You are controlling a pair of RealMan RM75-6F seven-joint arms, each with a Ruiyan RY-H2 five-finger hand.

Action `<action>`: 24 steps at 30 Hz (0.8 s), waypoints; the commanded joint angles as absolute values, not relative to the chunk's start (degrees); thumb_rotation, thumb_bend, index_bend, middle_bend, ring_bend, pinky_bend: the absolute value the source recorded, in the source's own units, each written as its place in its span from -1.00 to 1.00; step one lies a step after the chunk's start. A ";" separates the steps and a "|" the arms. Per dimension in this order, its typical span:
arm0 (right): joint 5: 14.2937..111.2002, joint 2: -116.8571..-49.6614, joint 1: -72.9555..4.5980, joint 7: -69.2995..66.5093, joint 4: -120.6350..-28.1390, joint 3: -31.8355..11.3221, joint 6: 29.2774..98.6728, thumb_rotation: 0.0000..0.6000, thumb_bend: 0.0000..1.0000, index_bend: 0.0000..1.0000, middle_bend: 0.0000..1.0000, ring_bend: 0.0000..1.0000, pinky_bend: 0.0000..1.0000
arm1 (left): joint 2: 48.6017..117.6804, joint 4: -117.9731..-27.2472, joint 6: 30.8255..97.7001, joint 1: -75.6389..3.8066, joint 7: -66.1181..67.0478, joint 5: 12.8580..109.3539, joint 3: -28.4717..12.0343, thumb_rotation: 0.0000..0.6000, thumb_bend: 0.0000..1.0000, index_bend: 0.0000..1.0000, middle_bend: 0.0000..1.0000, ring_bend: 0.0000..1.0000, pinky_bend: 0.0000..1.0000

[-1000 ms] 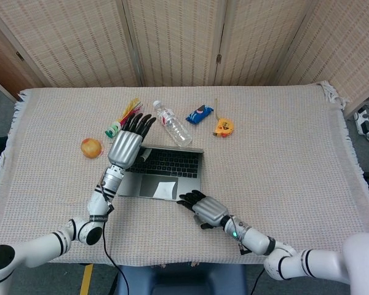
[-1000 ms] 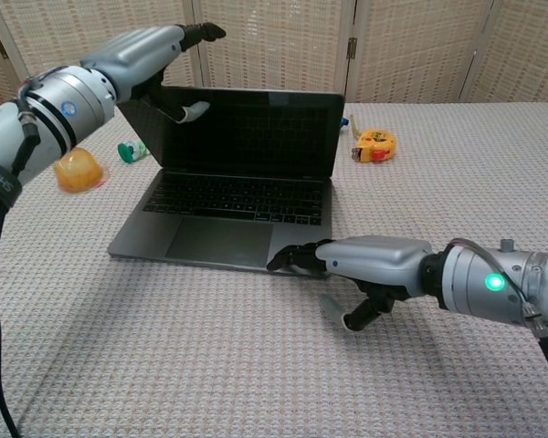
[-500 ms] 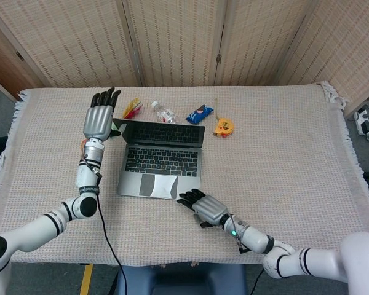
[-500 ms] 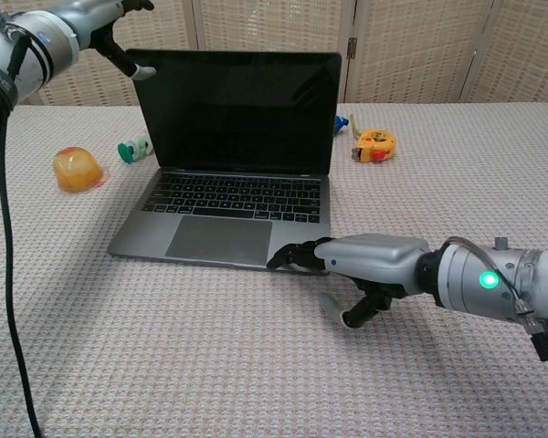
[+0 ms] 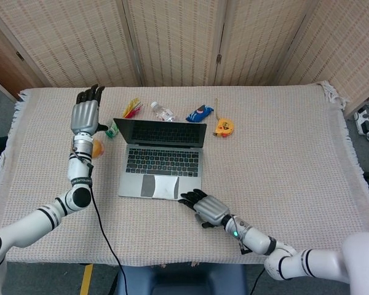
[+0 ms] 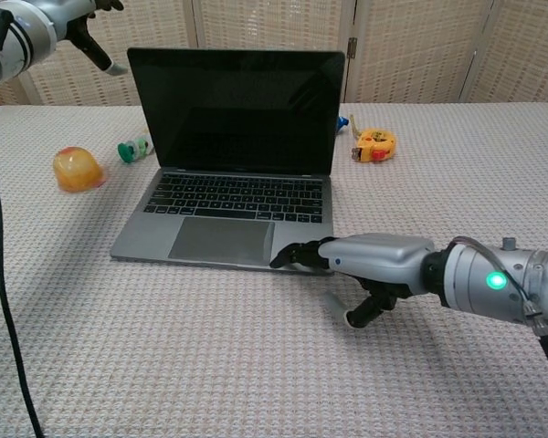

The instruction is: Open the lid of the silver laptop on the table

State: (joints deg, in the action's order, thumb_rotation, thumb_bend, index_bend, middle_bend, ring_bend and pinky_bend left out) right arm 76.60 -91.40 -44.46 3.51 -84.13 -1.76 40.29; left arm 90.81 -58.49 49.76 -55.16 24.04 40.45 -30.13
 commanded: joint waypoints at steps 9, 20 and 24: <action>81.89 -78.77 -36.56 1.69 -94.26 -2.07 56.60 1.00 0.54 -1.00 -1.00 -1.00 -1.00 | 81.12 -75.41 57.39 -41.39 14.79 50.48 -20.88 1.00 -0.30 -0.96 -0.91 -1.00 -1.00; 81.57 -64.86 -25.37 3.41 -100.61 1.48 69.46 1.00 0.54 -1.00 -1.00 -0.94 -1.00 | 73.21 -86.76 70.85 -28.42 9.98 64.20 -11.04 1.00 -0.30 -0.84 -0.91 -1.00 -1.00; 82.05 -63.12 -19.96 1.31 -99.76 2.88 75.50 1.00 0.54 -1.00 -1.00 -0.94 -1.00 | 72.80 -88.13 78.20 -23.24 9.72 69.81 -7.18 1.00 -0.30 -0.82 -0.91 -1.00 -1.00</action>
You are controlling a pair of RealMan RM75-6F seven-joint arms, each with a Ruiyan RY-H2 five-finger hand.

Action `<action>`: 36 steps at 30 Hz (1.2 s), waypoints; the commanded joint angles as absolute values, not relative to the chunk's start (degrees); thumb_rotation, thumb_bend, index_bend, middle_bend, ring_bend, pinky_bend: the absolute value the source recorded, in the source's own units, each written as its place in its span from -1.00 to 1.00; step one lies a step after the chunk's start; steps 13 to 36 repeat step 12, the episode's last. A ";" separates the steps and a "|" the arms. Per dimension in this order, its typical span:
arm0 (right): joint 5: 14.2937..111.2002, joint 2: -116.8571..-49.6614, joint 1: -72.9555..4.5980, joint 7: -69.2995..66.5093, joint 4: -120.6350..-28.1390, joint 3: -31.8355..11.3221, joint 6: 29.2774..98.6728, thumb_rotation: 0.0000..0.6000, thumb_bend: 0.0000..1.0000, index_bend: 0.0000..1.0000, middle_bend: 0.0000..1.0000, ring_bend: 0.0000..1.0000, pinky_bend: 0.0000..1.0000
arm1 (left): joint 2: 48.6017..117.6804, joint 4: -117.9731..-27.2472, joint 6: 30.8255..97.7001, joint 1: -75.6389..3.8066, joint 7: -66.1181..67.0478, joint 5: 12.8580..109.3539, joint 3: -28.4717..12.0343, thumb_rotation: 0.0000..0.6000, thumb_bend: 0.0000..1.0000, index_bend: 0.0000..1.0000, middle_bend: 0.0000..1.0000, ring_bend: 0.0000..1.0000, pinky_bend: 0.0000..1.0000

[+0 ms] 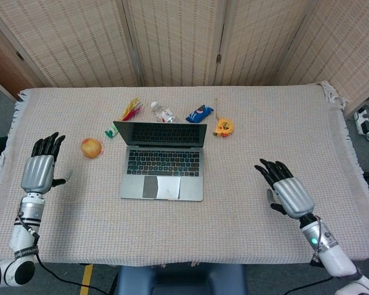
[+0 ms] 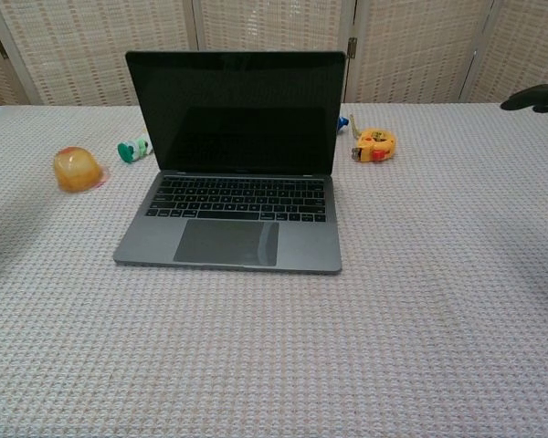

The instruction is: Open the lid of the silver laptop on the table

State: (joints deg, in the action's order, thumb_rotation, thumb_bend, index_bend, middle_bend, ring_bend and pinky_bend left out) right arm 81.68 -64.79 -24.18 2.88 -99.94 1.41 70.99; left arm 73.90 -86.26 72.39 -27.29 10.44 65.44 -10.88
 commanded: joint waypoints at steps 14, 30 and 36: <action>84.75 -63.11 -9.36 -2.62 -95.76 4.16 87.14 1.00 0.53 -1.00 -1.00 -0.92 -1.00 | 72.24 -95.09 92.04 -11.72 13.79 78.09 -0.32 1.00 -0.30 -0.83 -0.91 -1.00 -1.00; 84.75 -63.11 -9.36 -2.62 -95.76 4.16 87.14 1.00 0.53 -1.00 -1.00 -0.92 -1.00 | 72.24 -95.09 92.04 -11.72 13.79 78.09 -0.32 1.00 -0.30 -0.83 -0.91 -1.00 -1.00; 84.75 -63.11 -9.36 -2.62 -95.76 4.16 87.14 1.00 0.53 -1.00 -1.00 -0.92 -1.00 | 72.24 -95.09 92.04 -11.72 13.79 78.09 -0.32 1.00 -0.30 -0.83 -0.91 -1.00 -1.00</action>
